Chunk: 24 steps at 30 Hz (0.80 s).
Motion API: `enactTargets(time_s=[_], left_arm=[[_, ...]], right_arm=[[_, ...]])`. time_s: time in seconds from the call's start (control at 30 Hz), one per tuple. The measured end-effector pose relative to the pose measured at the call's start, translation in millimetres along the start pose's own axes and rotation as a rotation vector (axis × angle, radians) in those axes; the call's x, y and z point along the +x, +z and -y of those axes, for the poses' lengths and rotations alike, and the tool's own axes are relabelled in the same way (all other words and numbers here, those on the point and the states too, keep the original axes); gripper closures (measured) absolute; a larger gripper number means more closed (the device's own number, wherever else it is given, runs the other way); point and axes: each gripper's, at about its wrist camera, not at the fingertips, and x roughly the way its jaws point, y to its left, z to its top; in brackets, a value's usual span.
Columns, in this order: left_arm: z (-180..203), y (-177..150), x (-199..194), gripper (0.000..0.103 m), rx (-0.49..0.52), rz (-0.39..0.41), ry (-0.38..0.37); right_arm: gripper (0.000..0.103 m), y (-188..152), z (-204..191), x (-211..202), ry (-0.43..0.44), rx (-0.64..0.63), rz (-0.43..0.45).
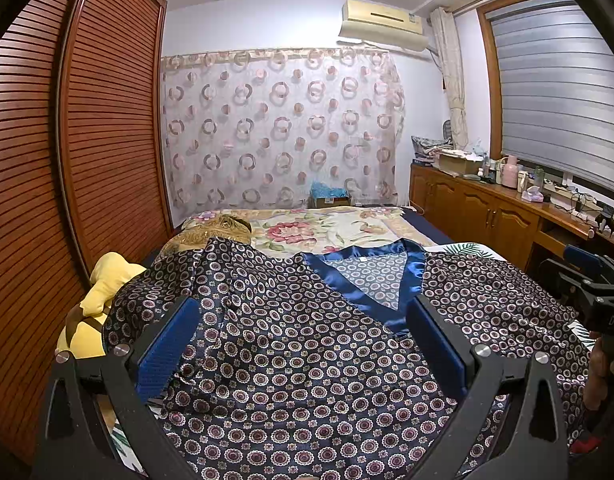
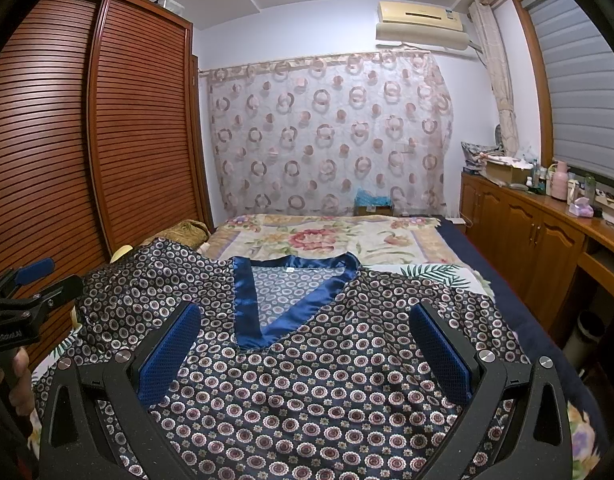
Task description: Fold small clothes
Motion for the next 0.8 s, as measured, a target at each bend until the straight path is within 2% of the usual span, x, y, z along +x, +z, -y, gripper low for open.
enactTargets(time_s=[0.23, 0.8], left_arm=[[-4.4, 0.6, 0.4, 0.0, -0.001, -0.01, -0.002], [-65.6, -33.1, 23.6, 0.0, -0.014, -0.135, 0.053]], right_arm=[[0.0, 0.0, -1.1, 4.6, 0.018, -0.007, -0.016], [0.0, -3.8, -9.6, 24.9, 0.105, -0.044, -0.098]])
